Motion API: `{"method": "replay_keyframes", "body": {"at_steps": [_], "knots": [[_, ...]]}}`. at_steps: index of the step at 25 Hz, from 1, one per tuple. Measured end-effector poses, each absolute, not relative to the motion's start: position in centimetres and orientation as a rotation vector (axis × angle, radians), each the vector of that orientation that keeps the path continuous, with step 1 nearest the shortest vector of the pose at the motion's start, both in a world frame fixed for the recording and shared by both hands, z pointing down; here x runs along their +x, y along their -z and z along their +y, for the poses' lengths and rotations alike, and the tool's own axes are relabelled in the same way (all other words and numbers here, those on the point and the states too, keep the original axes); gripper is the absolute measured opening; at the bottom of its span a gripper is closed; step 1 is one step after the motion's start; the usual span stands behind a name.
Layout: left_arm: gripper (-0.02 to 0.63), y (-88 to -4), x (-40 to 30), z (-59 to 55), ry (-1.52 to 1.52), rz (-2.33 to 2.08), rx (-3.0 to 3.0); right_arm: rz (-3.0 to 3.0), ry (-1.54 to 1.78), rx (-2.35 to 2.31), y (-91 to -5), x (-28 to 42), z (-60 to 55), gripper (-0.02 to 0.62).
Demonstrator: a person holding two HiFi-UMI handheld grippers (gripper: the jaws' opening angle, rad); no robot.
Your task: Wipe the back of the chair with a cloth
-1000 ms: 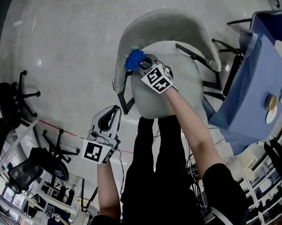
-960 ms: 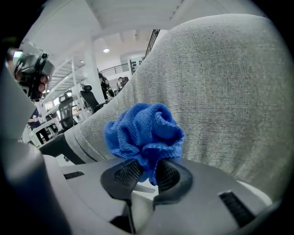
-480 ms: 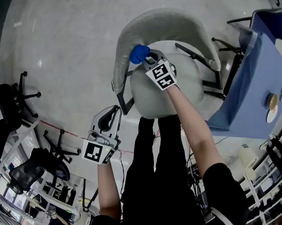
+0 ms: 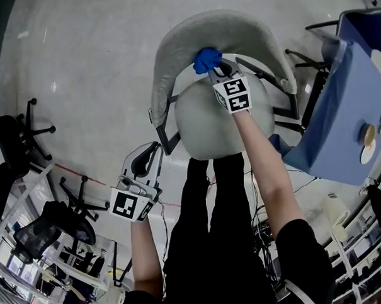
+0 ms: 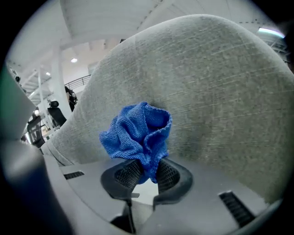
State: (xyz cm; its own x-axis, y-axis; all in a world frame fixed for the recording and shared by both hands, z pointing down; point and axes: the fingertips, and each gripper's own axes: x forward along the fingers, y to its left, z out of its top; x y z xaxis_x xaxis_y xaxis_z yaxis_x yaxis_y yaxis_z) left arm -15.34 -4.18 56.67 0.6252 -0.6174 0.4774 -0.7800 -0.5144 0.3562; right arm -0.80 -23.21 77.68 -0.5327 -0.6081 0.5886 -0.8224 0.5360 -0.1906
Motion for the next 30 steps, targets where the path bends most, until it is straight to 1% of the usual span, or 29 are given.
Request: {"method": "replay_keyframes", "body": {"at_steps": [12,30], "knots": [[0.041,-56.5,-13.9,-4.2,-0.403,-1.056,2.326,-2.218,-0.694,1.358,-77.9,6.4,-24.1,0.081],[0.041,-56.4,-12.5,-3.9,-0.414,-0.994,2.356,-2.032,-0.787,1.644,-78.6,16.0,-21.6,0.08]]}}
